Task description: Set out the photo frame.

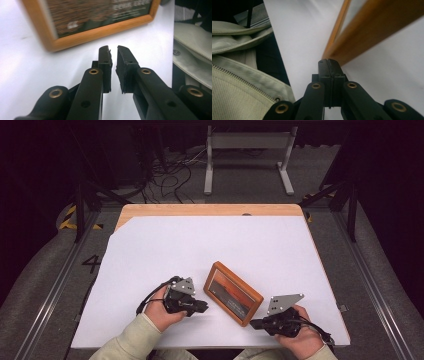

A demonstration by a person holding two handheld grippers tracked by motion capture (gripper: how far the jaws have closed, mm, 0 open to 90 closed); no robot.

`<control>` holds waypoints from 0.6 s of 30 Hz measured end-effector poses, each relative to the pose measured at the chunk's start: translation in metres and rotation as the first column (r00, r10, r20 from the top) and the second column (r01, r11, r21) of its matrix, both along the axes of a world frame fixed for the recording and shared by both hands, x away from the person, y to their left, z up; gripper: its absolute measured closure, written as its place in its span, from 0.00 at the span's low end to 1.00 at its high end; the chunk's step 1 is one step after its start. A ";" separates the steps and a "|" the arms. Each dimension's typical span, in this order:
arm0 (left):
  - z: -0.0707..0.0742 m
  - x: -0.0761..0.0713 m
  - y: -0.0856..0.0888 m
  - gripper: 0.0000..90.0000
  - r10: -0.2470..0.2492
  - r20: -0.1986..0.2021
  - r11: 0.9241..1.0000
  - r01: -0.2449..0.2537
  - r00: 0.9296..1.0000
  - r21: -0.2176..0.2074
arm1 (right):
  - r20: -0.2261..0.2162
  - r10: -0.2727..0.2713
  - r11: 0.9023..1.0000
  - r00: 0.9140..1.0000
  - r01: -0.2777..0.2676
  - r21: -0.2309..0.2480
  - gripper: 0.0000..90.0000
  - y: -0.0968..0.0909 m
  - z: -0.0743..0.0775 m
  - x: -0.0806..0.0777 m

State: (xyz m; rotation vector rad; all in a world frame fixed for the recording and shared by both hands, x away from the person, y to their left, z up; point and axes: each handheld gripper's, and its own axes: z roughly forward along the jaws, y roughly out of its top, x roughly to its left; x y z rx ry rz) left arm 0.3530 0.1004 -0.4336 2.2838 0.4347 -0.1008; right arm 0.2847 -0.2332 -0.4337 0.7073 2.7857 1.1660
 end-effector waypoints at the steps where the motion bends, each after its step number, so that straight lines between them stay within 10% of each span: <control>1: 0.000 0.002 0.004 0.89 0.009 0.004 1.000 -0.009 1.000 -0.005 | 0.001 0.013 1.000 1.000 -0.013 0.013 1.00 0.005 -0.001 -0.001; 18: -0.001 0.008 0.018 0.89 0.058 0.015 0.998 -0.057 0.998 -0.008 | -0.017 0.015 0.999 1.000 -0.015 0.044 1.00 0.024 -0.018 -0.002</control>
